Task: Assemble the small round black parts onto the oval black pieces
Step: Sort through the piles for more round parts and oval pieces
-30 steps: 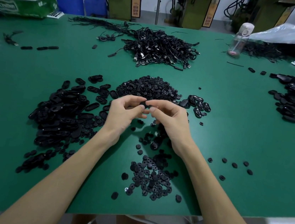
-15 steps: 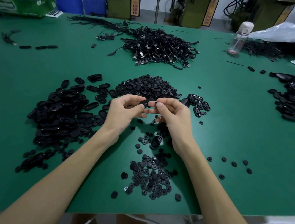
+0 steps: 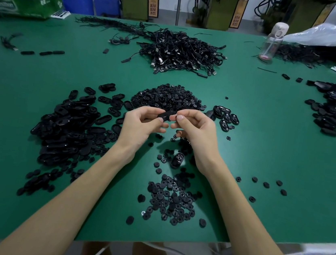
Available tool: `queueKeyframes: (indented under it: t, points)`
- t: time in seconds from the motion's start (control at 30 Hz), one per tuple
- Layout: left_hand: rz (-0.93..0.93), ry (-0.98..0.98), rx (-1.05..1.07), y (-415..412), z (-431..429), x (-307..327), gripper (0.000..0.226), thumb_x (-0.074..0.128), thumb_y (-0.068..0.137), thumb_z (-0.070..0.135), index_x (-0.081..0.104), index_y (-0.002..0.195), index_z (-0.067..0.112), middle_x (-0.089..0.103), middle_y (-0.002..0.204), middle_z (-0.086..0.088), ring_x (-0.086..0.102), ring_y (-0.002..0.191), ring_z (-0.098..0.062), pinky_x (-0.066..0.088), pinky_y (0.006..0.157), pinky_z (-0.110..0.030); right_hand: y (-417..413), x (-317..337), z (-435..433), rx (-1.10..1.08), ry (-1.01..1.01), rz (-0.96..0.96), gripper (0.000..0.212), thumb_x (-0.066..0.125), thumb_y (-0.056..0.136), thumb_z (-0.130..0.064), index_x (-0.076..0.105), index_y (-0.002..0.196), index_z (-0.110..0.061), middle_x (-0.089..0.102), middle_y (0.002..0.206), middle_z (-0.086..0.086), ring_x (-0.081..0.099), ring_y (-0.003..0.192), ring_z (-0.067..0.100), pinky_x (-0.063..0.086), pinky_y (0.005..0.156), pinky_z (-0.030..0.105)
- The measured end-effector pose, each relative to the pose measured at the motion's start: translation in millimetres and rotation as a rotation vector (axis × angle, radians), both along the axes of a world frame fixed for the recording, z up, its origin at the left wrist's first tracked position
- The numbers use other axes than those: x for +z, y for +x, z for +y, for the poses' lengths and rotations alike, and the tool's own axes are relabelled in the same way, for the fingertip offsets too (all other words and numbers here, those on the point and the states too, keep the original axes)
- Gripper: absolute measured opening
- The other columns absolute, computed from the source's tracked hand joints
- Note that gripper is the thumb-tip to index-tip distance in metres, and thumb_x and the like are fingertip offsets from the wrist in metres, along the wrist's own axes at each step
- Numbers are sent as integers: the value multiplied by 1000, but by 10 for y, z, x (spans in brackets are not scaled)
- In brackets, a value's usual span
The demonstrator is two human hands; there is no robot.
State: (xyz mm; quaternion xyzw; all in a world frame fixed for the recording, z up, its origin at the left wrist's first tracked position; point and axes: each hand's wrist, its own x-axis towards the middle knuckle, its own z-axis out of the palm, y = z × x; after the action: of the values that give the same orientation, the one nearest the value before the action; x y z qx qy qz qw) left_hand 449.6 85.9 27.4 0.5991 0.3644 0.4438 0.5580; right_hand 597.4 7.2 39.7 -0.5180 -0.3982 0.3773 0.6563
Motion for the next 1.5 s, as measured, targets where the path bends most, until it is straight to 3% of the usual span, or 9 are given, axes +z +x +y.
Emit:
queueKeyframes:
  t: [0.17,0.53,0.63,0.7,0.97,1.2,1.5]
  points:
    - [-8,-13,-6,10,1,-5,20,67,94,-6,71,112,2,79,90,-4,78,87,-25,62,75,-27,-10,0,4,4,-25,-2,8,66,98,-5,69,105,-5,78,96,9,70,80,12,56,68,27]
    - [-15,-6,-5,11,12,-24,19,70,93,-4,73,110,6,79,96,-7,78,89,-27,61,75,-27,1,-22,8,-1,5,-60,6,68,97,-7,72,101,-10,79,98,4,71,83,13,57,70,28]
    - [-24,-3,-24,11,6,-17,19,70,93,-5,73,111,2,79,96,-9,79,88,-27,62,77,-28,9,-30,16,-46,0,-111,8,73,95,-10,75,95,-17,73,86,-4,60,77,13,52,67,25]
    - [-24,7,-39,16,-12,-15,19,70,93,-6,72,111,0,79,96,-11,79,88,-27,63,77,-29,16,-42,23,-85,-13,-116,9,74,94,-10,76,93,-19,68,80,0,55,75,14,49,63,24]
    - [-5,47,-57,32,-50,3,22,68,94,-8,72,115,-5,77,105,-19,79,90,-28,64,81,-33,0,-58,31,-136,-27,-172,10,74,92,-9,76,93,-18,75,79,-2,65,72,11,51,64,22]
    - [12,91,-36,36,-45,-15,19,69,94,-5,74,112,1,79,102,-11,79,89,-26,64,80,-35,3,-64,38,-224,-59,-234,9,75,91,-10,74,99,-13,76,91,4,71,83,18,52,70,23]
    - [6,105,-7,39,-48,-22,18,70,94,-2,74,110,5,79,99,-7,79,89,-23,64,77,-33,28,-54,28,-257,-65,-179,6,74,92,-12,75,93,-18,76,83,0,68,74,8,52,62,19]
